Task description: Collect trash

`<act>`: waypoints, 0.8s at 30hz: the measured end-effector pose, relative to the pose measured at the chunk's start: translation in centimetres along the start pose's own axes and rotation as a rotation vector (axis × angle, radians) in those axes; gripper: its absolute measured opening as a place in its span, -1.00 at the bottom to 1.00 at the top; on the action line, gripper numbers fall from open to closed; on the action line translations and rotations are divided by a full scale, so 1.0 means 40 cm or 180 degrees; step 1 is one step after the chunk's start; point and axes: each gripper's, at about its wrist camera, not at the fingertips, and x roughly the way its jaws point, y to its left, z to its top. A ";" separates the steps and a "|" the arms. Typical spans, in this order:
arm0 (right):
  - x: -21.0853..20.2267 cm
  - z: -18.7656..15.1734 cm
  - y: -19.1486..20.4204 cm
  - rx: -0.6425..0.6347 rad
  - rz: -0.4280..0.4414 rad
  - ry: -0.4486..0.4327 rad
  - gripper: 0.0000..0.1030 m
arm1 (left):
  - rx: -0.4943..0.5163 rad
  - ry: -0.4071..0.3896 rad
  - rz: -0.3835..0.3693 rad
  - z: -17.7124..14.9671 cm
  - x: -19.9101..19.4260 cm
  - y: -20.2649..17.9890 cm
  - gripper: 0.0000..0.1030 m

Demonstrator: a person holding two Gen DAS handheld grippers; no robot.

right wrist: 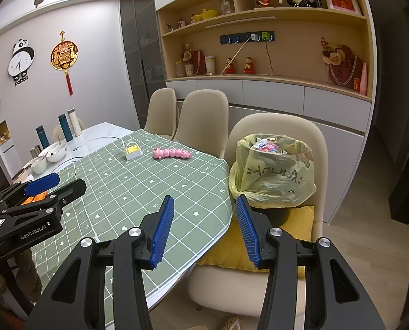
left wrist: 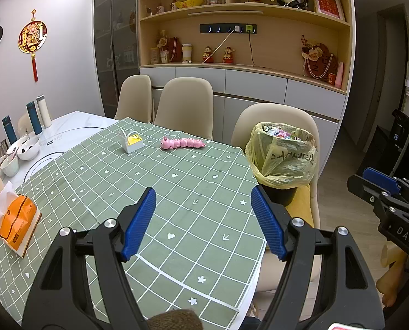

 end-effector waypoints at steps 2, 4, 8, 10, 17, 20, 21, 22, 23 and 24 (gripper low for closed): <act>0.000 0.000 0.000 0.0000 0.0000 0.0000 -0.13 | -0.0002 0.0003 -0.0002 0.000 -0.001 0.003 0.32; 0.000 0.000 0.000 -0.0002 -0.0001 0.0001 -0.13 | -0.0001 0.0004 -0.0002 0.000 -0.001 0.002 0.32; 0.000 0.000 0.000 -0.0001 -0.0001 0.0003 -0.13 | 0.0006 0.0006 -0.0016 -0.001 -0.002 0.002 0.32; -0.002 0.000 0.001 0.0002 -0.0003 0.0001 -0.13 | 0.0005 0.0009 -0.0020 -0.001 0.000 0.003 0.32; -0.006 -0.003 0.002 0.0010 -0.0014 0.0009 -0.13 | 0.0006 0.0006 -0.0024 0.000 0.001 0.005 0.32; -0.005 -0.004 0.002 0.0009 -0.0009 0.0012 -0.13 | 0.0006 0.0005 -0.0024 -0.001 0.002 0.004 0.32; -0.005 -0.003 0.004 0.0010 -0.0009 0.0013 -0.13 | 0.0004 0.0007 -0.0023 -0.002 0.002 0.005 0.32; -0.005 -0.004 0.005 0.0009 -0.0007 0.0017 -0.13 | 0.0002 0.0009 -0.0022 -0.002 0.002 0.004 0.32; -0.006 -0.005 0.005 0.0008 -0.0009 0.0021 -0.13 | -0.0001 0.0013 -0.0021 -0.002 0.003 0.004 0.32; -0.007 -0.005 0.006 0.0010 -0.0010 0.0022 -0.13 | -0.0008 0.0020 -0.0020 -0.003 0.004 0.004 0.32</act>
